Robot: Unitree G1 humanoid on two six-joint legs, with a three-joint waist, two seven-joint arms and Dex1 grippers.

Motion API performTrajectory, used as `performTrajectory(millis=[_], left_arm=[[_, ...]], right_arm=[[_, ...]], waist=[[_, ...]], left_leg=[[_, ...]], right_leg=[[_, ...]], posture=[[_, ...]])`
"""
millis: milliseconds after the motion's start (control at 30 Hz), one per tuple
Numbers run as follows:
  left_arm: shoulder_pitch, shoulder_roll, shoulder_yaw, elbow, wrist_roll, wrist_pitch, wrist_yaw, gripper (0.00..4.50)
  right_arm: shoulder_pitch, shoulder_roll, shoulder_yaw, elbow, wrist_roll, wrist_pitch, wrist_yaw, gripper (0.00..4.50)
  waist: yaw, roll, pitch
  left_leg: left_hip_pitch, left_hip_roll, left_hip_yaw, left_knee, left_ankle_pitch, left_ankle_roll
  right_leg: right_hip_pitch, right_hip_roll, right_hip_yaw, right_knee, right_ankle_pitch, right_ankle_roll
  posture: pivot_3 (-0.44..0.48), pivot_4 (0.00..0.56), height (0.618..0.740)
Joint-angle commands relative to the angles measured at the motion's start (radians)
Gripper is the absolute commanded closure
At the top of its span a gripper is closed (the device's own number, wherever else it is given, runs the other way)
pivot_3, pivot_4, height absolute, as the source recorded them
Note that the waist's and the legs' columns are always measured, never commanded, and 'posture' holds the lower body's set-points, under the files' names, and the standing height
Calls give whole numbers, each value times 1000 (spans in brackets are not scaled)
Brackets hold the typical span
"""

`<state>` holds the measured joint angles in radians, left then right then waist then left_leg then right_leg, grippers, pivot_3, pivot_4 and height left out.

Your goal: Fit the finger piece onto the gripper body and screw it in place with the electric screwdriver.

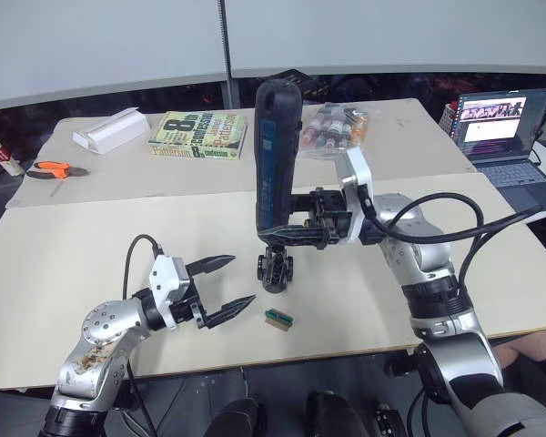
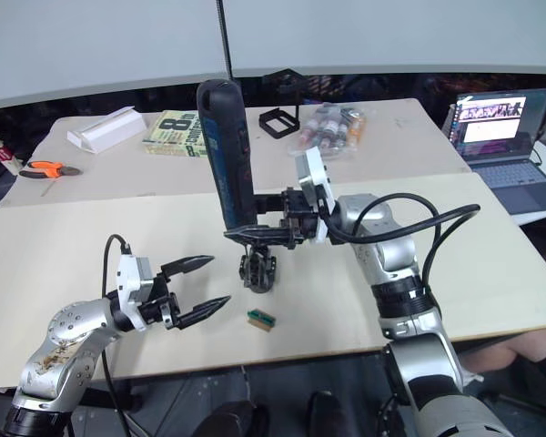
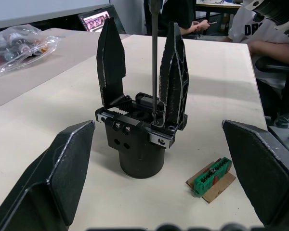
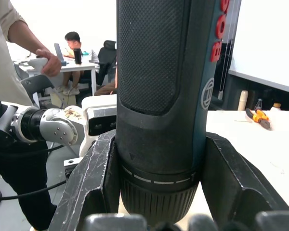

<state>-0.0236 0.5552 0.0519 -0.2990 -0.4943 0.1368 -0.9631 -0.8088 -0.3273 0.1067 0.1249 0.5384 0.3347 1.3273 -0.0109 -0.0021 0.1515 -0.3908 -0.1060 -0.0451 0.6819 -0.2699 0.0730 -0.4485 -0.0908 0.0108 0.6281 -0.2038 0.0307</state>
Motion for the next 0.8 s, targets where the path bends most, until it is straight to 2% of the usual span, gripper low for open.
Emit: performTrajectory(millis=[33, 167, 367, 800], left_arm=[[3, 0, 0, -36, 1, -21, -1, 0], [-15, -3, -13, -14, 23, -25, 5, 0], [-77, -1, -90, 96, 150, -39, 25, 0], [-241, -110, -193, 340, 254, -72, 46, 0]], right_arm=[[-10, -6, -16, -44, 13, -20, 5, 2566], [-12, -2, -15, -42, 11, -18, 6, 2566], [-19, 5, -14, -37, 10, -18, 3, 2566], [-20, 1, -13, -51, 11, -9, -1, 2566]], waist=[[0, 0, 0], [0, 0, 0], [0, 0, 0], [-1, 0, 0]], left_leg=[[0, 0, 0, 0, 0, 0], [0, 0, 0, 0, 0, 0], [0, 0, 0, 0, 0, 0], [-1, -1, 0, 1, 1, -1]], right_leg=[[0, 0, 0, 0, 0, 0], [0, 0, 0, 0, 0, 0], [0, 0, 0, 0, 0, 0], [-2, 0, 0, 2, 0, 0]], posture=[[0, 150, 740], [0, 150, 740], [0, 150, 740], [0, 150, 740]])
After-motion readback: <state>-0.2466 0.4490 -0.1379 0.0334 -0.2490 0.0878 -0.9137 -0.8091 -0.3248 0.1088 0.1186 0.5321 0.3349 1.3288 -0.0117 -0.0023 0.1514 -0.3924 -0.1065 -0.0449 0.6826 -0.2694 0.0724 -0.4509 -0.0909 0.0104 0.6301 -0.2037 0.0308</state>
